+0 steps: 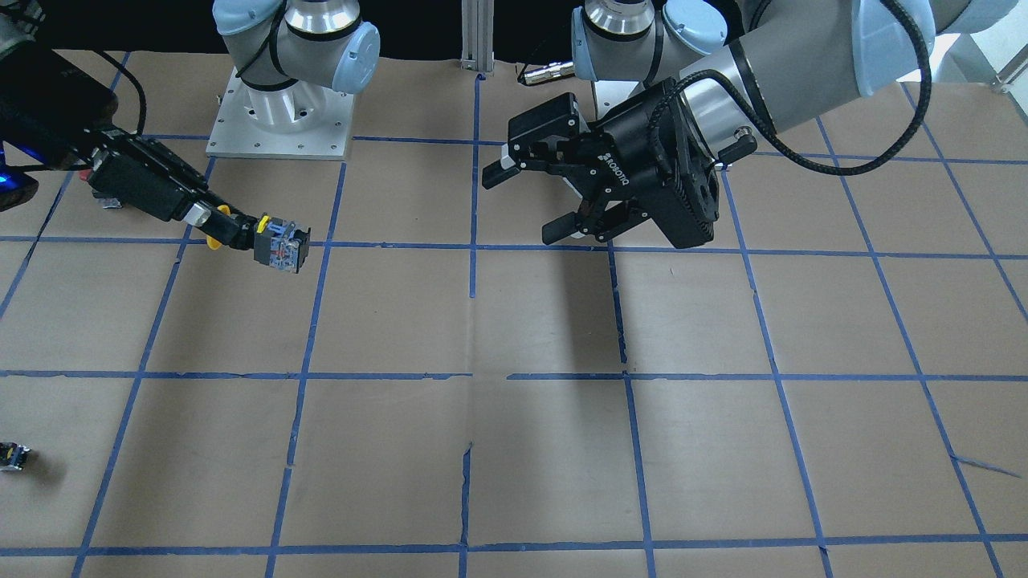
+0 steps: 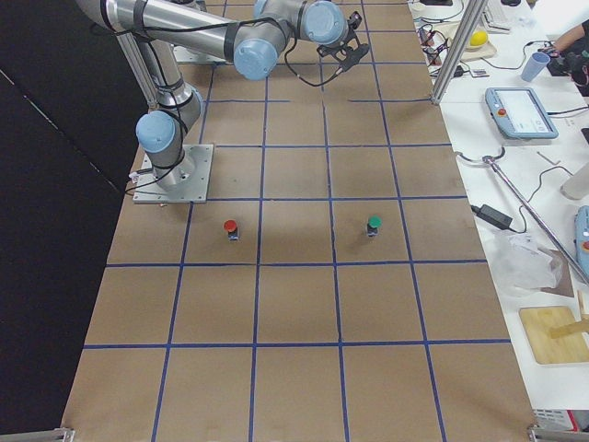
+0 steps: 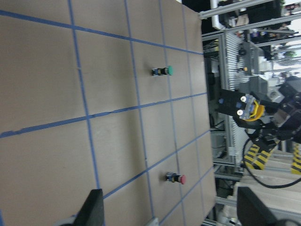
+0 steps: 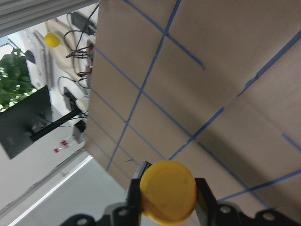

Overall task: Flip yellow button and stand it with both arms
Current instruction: 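Open and withdraw the left gripper while the right gripper pulls the button away, then carry the button with the right gripper down beside the green button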

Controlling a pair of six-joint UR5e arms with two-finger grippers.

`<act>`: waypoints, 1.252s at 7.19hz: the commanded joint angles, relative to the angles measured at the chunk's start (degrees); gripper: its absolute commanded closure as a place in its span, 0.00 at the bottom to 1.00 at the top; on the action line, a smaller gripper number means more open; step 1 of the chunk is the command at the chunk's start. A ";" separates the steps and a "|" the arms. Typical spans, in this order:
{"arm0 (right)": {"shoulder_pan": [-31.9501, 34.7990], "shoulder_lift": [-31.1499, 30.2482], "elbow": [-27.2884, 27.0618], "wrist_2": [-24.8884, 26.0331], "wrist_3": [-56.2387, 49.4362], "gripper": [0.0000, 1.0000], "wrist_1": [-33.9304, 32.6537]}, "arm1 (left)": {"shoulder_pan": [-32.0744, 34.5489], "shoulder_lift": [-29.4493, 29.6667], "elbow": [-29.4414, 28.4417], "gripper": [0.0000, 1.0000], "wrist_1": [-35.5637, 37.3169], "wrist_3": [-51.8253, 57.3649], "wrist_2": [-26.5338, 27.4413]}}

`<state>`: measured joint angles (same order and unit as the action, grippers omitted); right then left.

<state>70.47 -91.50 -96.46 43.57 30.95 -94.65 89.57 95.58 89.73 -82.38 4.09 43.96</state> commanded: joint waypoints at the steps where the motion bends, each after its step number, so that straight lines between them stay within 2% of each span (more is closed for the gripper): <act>1: -0.25 0.79 -2.40 22.14 -17.68 0.92 -0.97 | 2.44 0.22 -1.13 0.00 0.64 0.65 16.24; 3: -1.99 1.67 -6.18 35.98 -19.79 0.92 -3.85 | 5.08 0.22 -1.31 0.00 2.22 0.74 32.25; 4: -4.36 2.72 -7.59 44.06 -15.61 0.92 -8.23 | 5.09 0.14 -1.40 0.00 2.14 0.75 37.72; 5: -5.77 4.90 -8.04 47.80 -10.09 0.92 -11.15 | 5.09 -0.04 -1.31 0.00 2.05 0.75 42.91; 7: -6.05 9.29 -8.31 59.29 -9.51 0.92 -19.56 | 5.00 -0.56 -1.31 0.00 1.87 0.74 44.81; 8: -6.22 13.23 -9.18 64.83 -9.51 0.92 -26.75 | 4.74 -0.31 -1.31 0.00 2.05 0.83 44.63; 9: -6.92 16.93 -10.23 66.71 -8.72 0.91 -33.43 | 4.65 0.04 -1.23 0.00 2.05 0.83 44.98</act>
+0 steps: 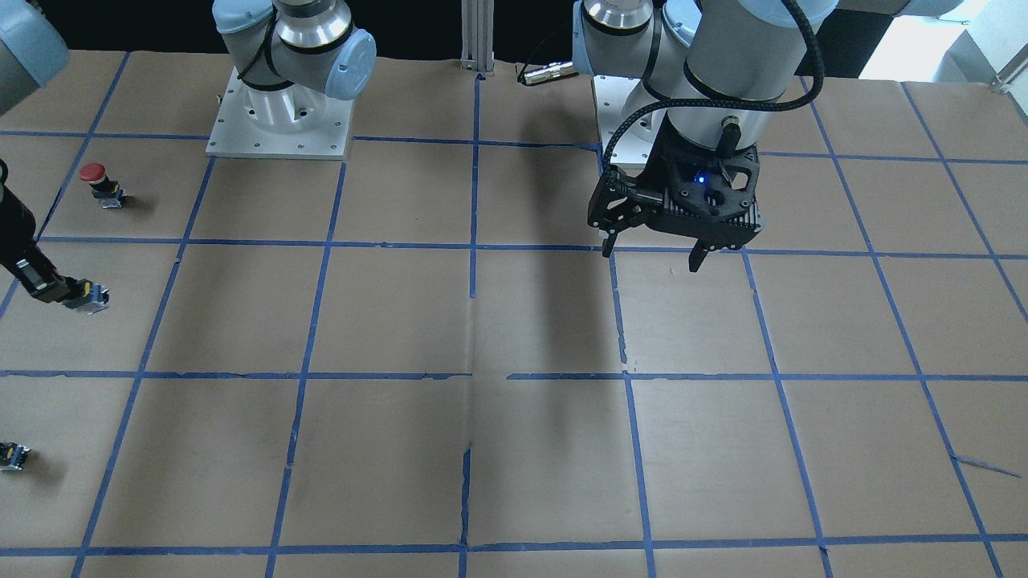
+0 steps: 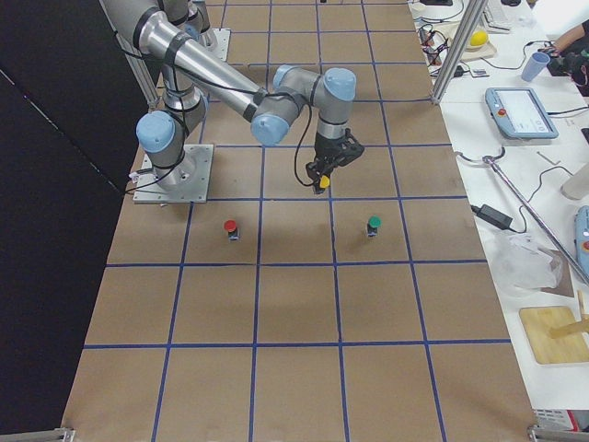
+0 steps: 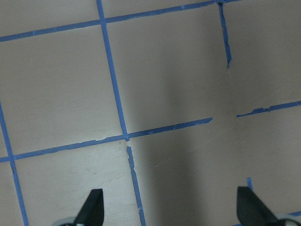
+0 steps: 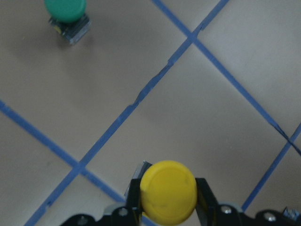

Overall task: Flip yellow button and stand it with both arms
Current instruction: 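Carry the button with the right gripper down beside the green button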

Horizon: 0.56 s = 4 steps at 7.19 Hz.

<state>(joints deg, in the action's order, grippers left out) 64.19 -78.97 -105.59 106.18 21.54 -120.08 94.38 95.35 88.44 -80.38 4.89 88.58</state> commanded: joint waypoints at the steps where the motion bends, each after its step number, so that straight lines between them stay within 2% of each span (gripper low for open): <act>1: -1.42 6.00 -2.58 6.03 0.78 0.91 -11.29 | -0.85 -0.07 -0.11 0.00 -0.47 0.12 0.37; 4: -1.43 5.40 -6.36 7.20 4.36 0.90 -11.76 | -2.71 -0.25 -0.02 0.00 -1.88 0.21 0.37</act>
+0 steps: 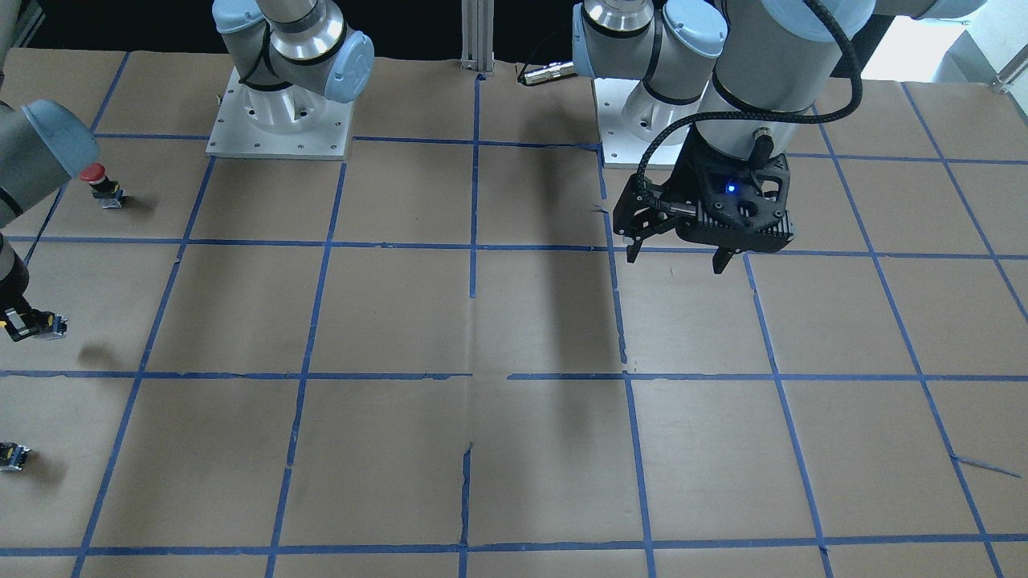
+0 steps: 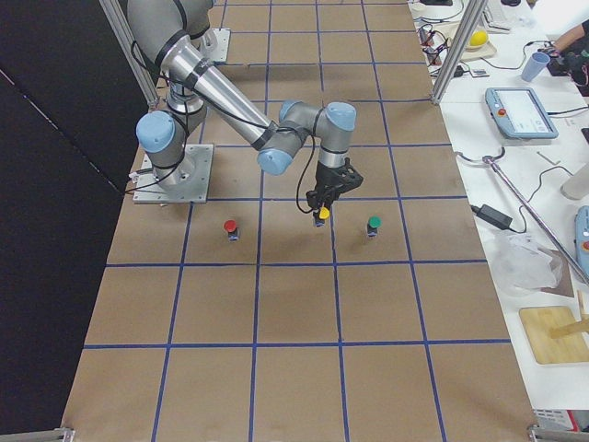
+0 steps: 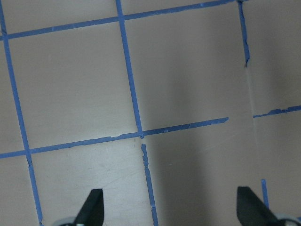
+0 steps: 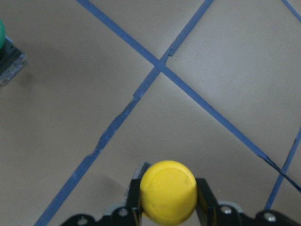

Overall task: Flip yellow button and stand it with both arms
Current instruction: 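Carry the button with the right gripper down beside the green button, then set the button upright on the table and open the right gripper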

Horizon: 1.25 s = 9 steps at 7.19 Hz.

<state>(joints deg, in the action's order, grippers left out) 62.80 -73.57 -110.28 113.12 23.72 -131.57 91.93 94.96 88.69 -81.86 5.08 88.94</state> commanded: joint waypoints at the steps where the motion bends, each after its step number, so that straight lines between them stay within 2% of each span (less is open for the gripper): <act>1: -0.04 -0.09 -2.47 0.43 2.38 0.90 -0.27 | -0.17 0.23 -0.35 0.00 -0.58 -0.07 0.01; 3: -0.04 -0.26 -2.57 3.93 1.42 0.87 0.52 | -0.17 0.14 -0.44 0.00 -1.72 -0.07 2.44; 9: -0.22 1.49 -2.65 3.95 1.33 0.75 0.17 | -0.52 -0.30 -0.36 0.00 -2.33 0.01 2.20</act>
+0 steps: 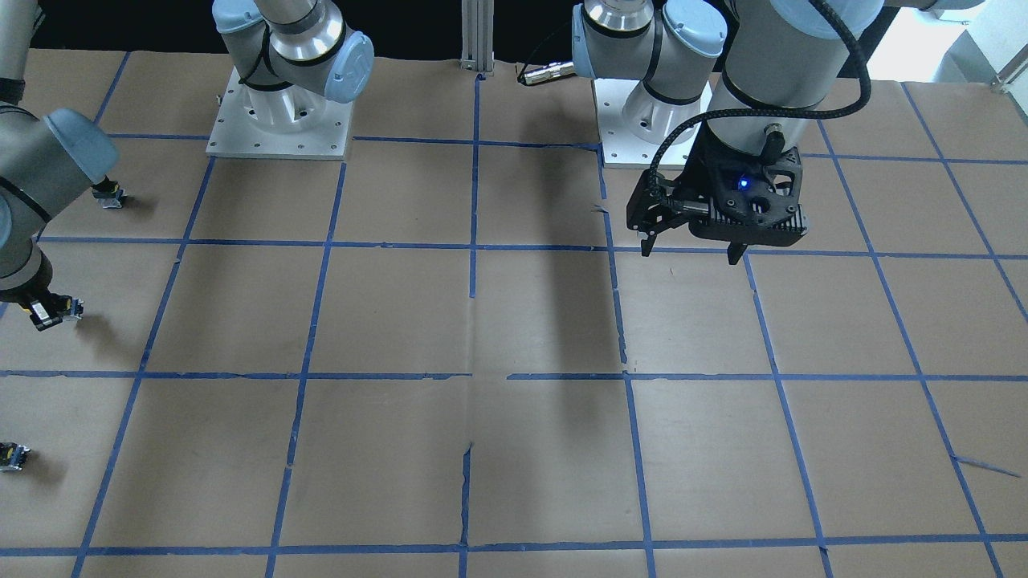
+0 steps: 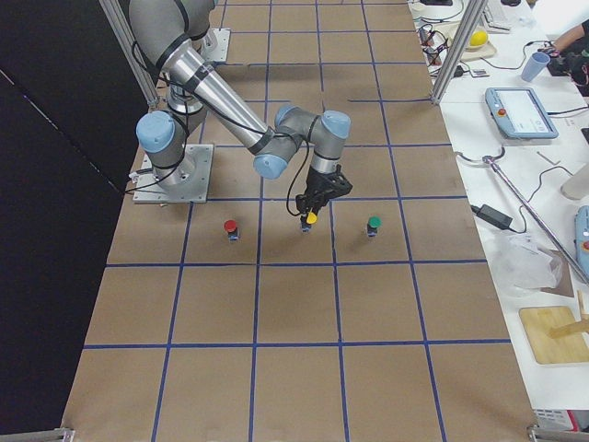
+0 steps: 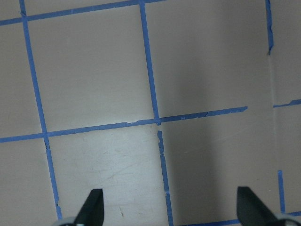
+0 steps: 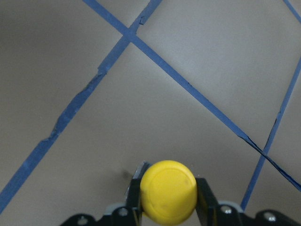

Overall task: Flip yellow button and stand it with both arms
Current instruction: 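Set the button upright on the table and open the right gripper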

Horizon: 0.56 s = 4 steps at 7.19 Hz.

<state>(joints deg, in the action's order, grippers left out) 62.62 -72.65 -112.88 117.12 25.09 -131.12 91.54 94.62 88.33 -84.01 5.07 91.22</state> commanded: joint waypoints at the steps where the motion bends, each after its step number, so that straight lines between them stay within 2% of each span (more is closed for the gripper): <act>1: -0.04 0.67 0.03 0.04 -0.04 0.74 -0.01 | -0.04 -0.05 -0.09 0.00 -0.28 0.03 -0.16; 2: -0.04 0.67 0.03 0.13 -0.04 0.54 -0.09 | -0.13 0.03 -0.09 0.00 -0.19 0.03 -0.25; 3: -0.13 0.93 0.03 0.13 -0.04 0.25 -0.18 | -0.04 0.03 -0.01 0.00 -0.19 0.03 -0.25; 4: -0.13 0.84 -0.06 0.13 -0.04 0.18 0.08 | -0.13 -0.05 -0.09 0.00 -0.19 0.03 -0.25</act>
<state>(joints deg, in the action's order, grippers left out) 62.52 -71.84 -112.87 117.23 25.05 -131.22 91.45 94.63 88.28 -84.20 5.10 90.98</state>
